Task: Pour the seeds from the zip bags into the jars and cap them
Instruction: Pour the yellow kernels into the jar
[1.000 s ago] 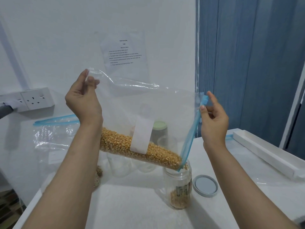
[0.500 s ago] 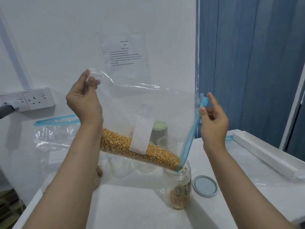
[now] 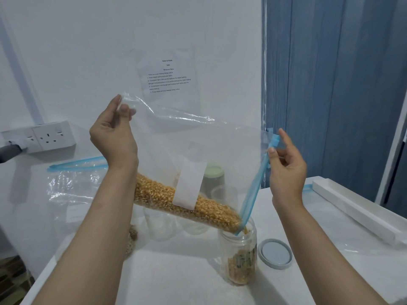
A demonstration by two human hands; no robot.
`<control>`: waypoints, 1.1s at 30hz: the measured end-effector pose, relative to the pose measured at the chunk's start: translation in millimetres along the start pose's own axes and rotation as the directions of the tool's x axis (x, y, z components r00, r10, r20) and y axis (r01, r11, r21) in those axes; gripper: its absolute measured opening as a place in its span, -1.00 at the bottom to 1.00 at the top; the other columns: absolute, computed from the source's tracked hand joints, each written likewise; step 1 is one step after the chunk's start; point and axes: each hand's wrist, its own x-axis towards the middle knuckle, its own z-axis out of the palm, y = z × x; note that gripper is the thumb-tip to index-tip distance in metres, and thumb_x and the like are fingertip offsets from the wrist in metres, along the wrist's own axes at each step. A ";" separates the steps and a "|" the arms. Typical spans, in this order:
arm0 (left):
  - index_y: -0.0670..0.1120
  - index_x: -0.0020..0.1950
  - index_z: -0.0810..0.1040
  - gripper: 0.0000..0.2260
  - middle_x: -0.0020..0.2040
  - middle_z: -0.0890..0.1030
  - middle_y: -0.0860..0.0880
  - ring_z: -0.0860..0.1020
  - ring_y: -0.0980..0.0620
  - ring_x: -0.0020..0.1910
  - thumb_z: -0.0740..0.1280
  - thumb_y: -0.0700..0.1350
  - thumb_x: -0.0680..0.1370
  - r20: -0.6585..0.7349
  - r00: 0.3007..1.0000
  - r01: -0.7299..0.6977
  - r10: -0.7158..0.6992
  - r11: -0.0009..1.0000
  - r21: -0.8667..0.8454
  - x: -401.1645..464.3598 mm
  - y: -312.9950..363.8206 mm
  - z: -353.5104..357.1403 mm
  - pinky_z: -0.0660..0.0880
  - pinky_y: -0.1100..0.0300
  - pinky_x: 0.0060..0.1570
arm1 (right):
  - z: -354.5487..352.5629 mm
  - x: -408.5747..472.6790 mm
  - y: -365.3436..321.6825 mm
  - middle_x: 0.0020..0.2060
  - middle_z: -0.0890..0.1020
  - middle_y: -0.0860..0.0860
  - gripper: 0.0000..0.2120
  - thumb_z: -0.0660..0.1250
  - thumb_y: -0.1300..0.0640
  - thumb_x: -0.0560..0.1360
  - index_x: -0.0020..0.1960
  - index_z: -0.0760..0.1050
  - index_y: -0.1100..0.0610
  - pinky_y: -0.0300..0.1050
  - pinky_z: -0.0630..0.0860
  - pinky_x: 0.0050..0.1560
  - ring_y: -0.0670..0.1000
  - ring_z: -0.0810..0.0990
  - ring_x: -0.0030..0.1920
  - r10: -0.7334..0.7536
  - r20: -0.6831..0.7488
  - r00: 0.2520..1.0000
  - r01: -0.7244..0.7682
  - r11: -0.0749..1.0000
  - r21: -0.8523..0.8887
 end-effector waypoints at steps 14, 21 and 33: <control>-0.09 0.18 0.64 -0.81 -0.27 0.69 0.18 0.66 0.10 -0.14 0.39 -0.19 0.58 0.008 1.000 -0.017 0.017 1.000 -0.014 0.7 -0.4 3.0 0.58 0.10 0.17 | 0.1 -3.6 -3.4 -0.11 0.61 -0.06 -0.59 0.34 0.16 0.60 0.20 0.48 -0.36 -0.17 0.54 0.14 -0.08 0.57 -0.05 0.001 0.017 1.000 -0.001 1.000 0.012; -0.09 0.19 0.64 -0.81 -0.26 0.70 0.19 0.67 0.12 -0.13 0.40 -0.17 0.58 0.016 1.000 -0.016 0.016 1.000 -0.004 0.1 -1.3 2.4 0.58 0.06 0.19 | -0.1 -3.8 -1.2 -0.13 0.59 -0.05 -0.60 0.34 0.18 0.61 0.21 0.49 -0.33 -0.16 0.54 0.14 -0.10 0.56 -0.09 -0.002 0.012 1.000 0.002 1.000 0.010; -0.11 0.19 0.64 -0.80 -0.27 0.69 0.17 0.66 0.11 -0.15 0.40 -0.19 0.57 0.023 0.999 -0.023 0.023 1.000 -0.003 0.2 2.4 2.4 0.59 0.09 0.16 | -0.2 -3.6 0.0 -0.16 0.57 -0.09 -0.64 0.33 0.17 0.61 0.28 0.50 -0.22 -0.28 0.50 0.05 -0.12 0.52 -0.12 0.002 0.017 1.000 -0.002 1.000 0.009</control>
